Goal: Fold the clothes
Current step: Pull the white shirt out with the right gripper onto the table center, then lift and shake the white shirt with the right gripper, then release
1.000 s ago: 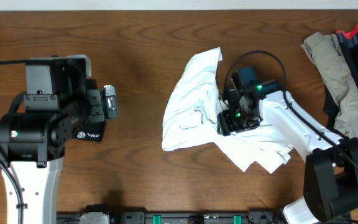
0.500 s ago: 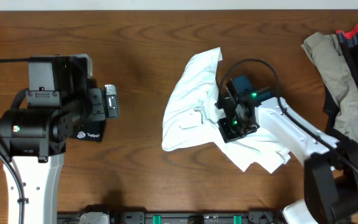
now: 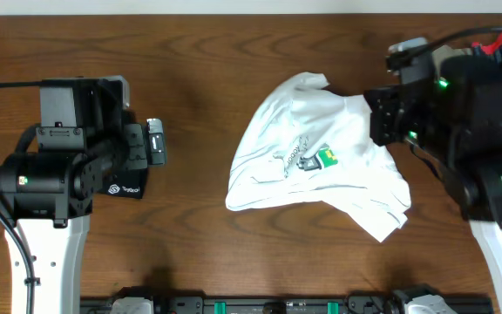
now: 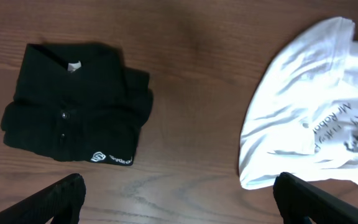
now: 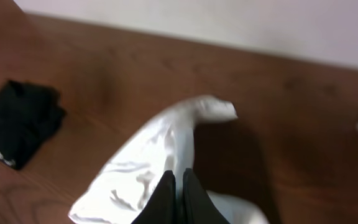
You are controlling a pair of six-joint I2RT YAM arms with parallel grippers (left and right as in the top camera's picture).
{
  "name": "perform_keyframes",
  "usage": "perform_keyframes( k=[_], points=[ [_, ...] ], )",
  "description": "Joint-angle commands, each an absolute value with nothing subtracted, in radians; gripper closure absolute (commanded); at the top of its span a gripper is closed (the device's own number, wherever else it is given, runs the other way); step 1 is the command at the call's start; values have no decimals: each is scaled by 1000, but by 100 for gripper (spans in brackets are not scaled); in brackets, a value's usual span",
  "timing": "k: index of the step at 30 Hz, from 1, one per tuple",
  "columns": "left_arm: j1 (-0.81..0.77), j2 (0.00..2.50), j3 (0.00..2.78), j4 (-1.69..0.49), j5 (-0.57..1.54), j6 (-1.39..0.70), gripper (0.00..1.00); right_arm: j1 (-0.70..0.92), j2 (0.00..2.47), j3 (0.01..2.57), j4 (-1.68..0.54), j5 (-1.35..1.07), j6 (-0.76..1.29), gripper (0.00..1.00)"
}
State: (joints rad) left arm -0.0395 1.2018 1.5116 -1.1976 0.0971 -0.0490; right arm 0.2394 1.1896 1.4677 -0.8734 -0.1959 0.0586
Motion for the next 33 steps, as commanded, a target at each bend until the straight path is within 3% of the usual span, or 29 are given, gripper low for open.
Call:
perform_keyframes(
  k=[1, 5, 12, 16, 20, 29, 33],
  points=[
    [-33, 1204, 1529, -1198, 85, -46, 2, 233, 1181, 1485, -856, -160, 48, 99],
    [-33, 1204, 1529, -1199, 92, -47, 2, 233, 1164, 1487, -791, -82, 82, 99],
    [-33, 1204, 1529, -1194, 145, -46, 2, 233, 1163, 1487, -730, -162, 104, 99],
    [-33, 1204, 1529, -1184, 146, -47, 2, 215, 1162, 1515, -673, -56, 107, 99],
    [-33, 1204, 1529, -1181, 160, -47, 2, 203, 1163, 1573, -628, -271, 85, 99],
    [-34, 1204, 1529, -1135, 341, -46, 2, 205, 1180, 1580, -466, -328, 374, 99],
    [-35, 1203, 1529, -1136, 340, -46, 2, 200, 1193, 1582, -311, -326, 381, 98]
  ],
)
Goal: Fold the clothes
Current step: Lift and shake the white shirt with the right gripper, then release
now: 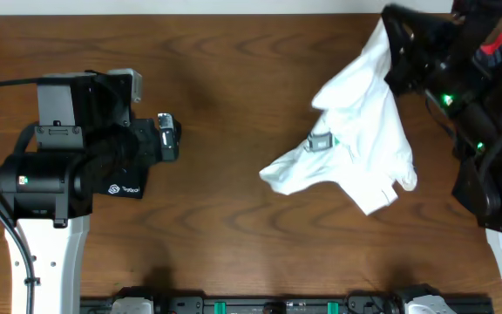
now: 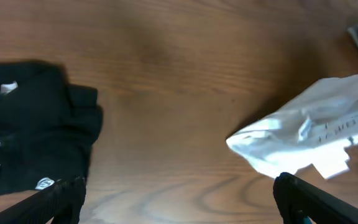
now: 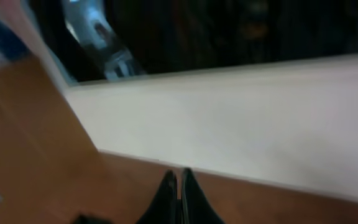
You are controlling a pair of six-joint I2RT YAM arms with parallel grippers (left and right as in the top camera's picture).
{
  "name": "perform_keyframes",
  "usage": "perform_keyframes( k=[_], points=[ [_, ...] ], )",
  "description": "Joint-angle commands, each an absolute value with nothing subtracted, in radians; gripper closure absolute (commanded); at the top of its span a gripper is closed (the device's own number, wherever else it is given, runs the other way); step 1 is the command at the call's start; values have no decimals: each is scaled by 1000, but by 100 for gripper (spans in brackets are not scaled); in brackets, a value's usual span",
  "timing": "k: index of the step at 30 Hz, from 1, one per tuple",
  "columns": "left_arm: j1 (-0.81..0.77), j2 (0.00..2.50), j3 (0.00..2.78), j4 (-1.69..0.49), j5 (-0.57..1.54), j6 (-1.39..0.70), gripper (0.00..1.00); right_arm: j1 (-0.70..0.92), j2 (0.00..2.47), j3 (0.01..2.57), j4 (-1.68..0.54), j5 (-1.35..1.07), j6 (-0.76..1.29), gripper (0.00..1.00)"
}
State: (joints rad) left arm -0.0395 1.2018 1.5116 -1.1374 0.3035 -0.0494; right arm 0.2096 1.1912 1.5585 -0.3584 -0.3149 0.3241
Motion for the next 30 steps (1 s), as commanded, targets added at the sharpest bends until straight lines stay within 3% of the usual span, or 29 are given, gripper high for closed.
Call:
perform_keyframes(
  k=[1, 11, 19, 23, 30],
  points=[
    [-35, 1203, 1529, -1136, 340, -45, 2, 190, 1190, 1591, -303, -295, 380, 98],
    [-35, 1201, 1529, -1131, 340, -12, 2, -62, 1191, 1834, -459, -272, 283, 98],
    [-35, 1201, 1529, -1093, 327, -12, 2, -77, 1241, 1892, -470, -490, 356, 98],
    [-35, 1200, 1529, -1090, 321, -12, 2, -35, 1332, 1892, -468, -645, 397, 99],
    [-35, 1200, 1529, -1091, 321, -12, 2, 204, 1514, 1892, -469, -636, 396, 95]
  ],
)
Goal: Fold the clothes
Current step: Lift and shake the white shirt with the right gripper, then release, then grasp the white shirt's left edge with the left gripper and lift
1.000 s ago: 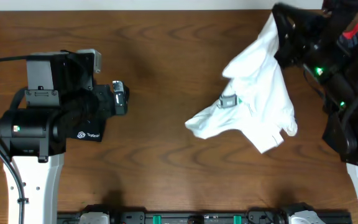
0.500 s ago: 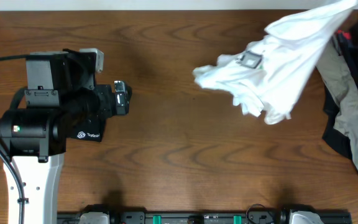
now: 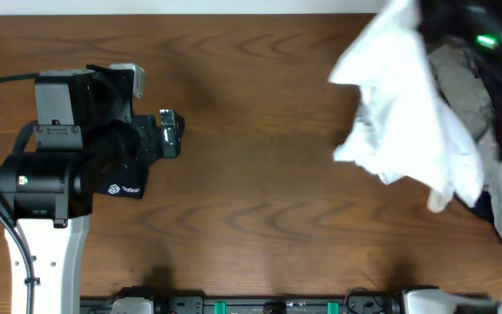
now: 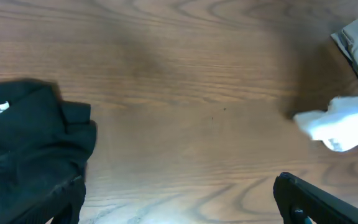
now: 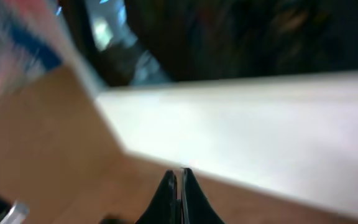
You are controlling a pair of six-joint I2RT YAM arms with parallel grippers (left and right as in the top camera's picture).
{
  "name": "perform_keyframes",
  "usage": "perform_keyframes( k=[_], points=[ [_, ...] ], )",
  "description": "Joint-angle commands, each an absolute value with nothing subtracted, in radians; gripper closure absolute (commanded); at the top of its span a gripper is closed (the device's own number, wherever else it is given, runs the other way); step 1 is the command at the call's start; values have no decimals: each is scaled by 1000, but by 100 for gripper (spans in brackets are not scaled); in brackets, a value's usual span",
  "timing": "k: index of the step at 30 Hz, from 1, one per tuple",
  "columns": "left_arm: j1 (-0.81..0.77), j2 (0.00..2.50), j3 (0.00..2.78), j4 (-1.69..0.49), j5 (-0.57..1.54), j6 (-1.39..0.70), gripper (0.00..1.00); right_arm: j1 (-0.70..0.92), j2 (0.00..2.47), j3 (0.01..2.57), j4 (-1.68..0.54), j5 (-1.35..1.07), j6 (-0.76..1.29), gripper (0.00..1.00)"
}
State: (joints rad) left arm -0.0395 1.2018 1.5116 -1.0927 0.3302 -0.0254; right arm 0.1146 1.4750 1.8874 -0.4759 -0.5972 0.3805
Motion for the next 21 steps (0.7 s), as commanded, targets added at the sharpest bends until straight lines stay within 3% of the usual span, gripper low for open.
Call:
perform_keyframes(
  k=[1, 5, 8, 21],
  points=[
    [-35, 1200, 1529, -1090, 321, -12, 2, 245, 1541, 1892, -465, -616, 390, 88],
    [-35, 1200, 1529, -1092, 321, -12, 2, 329, 1610, 1892, -469, -523, 323, 60],
    [-35, 1201, 1529, -1099, 321, -12, 2, 319, 1617, 1892, -505, -425, 300, 52],
    [-112, 1282, 1440, -1154, 424, -15, 3, 178, 1623, 1890, -1042, -215, 226, 39]
  ],
)
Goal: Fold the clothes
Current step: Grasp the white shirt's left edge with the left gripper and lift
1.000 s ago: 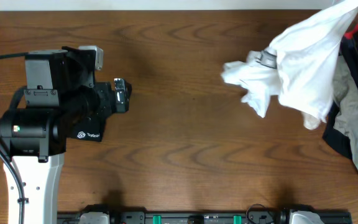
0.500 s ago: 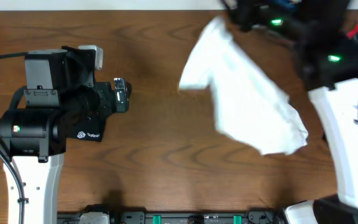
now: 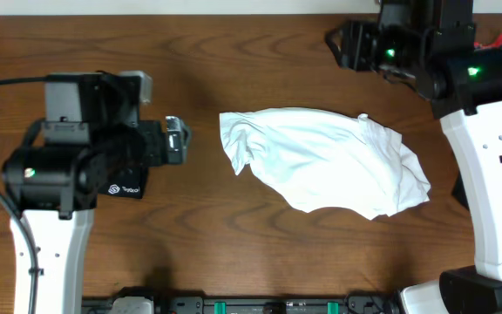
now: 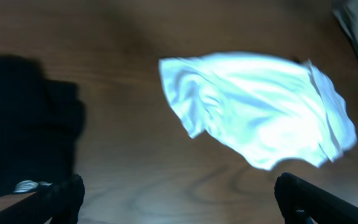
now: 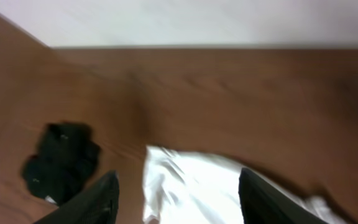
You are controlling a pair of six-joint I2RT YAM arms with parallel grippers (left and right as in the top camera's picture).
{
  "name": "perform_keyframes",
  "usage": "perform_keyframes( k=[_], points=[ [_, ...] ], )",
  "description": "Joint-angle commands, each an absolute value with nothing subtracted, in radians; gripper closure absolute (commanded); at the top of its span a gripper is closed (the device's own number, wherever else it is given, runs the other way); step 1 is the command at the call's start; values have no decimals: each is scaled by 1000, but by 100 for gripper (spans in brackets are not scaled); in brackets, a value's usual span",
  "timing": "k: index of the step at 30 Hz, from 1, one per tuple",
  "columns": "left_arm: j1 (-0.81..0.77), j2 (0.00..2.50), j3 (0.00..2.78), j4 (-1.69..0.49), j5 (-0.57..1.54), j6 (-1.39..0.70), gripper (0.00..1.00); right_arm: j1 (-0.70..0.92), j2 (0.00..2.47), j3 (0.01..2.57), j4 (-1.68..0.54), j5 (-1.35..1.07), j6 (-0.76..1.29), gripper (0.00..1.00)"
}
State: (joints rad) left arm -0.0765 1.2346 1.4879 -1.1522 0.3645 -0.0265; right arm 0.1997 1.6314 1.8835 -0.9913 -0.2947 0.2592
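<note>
A white T-shirt lies spread and rumpled on the table's middle right, also in the left wrist view and the right wrist view. A folded black shirt lies at the left, partly under my left arm. My left gripper stands open above bare wood between the two garments. High over the back right of the table, my right gripper is open and holds nothing.
The brown wooden table ends at a pale wall along the back. Something red shows at the far right edge behind the right arm. Bare wood lies in front of the white T-shirt.
The white T-shirt hung high from my shut right gripper at the back right; now it lies spread on the table and the right gripper is open. The left gripper stays open.
First my right gripper was shut on the white T-shirt, which lay crumpled at the middle right. Then the shirt hung from it, higher at each moment, toward the back right. Now the shirt lies flatter on the table, released.
</note>
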Motion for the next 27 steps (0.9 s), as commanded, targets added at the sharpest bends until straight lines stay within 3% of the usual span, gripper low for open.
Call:
perform_keyframes(
  k=[1, 9, 20, 27],
  points=[
    [-131, 1299, 1425, -1150, 429, -17, 7, 173, 1623, 1890, -1076, -200, 226, 38],
    [-373, 1497, 1347, -1140, 486, -23, 23, 159, 1623, 1890, -1214, -72, 227, 28],
    [-627, 1807, 1328, -1019, 486, -320, 28, 60, 1623, 1890, -1254, -59, 228, 25],
    [-712, 1943, 1328, -899, 486, -380, 31, -46, 1623, 1890, -1276, -60, 231, 24]
  ],
)
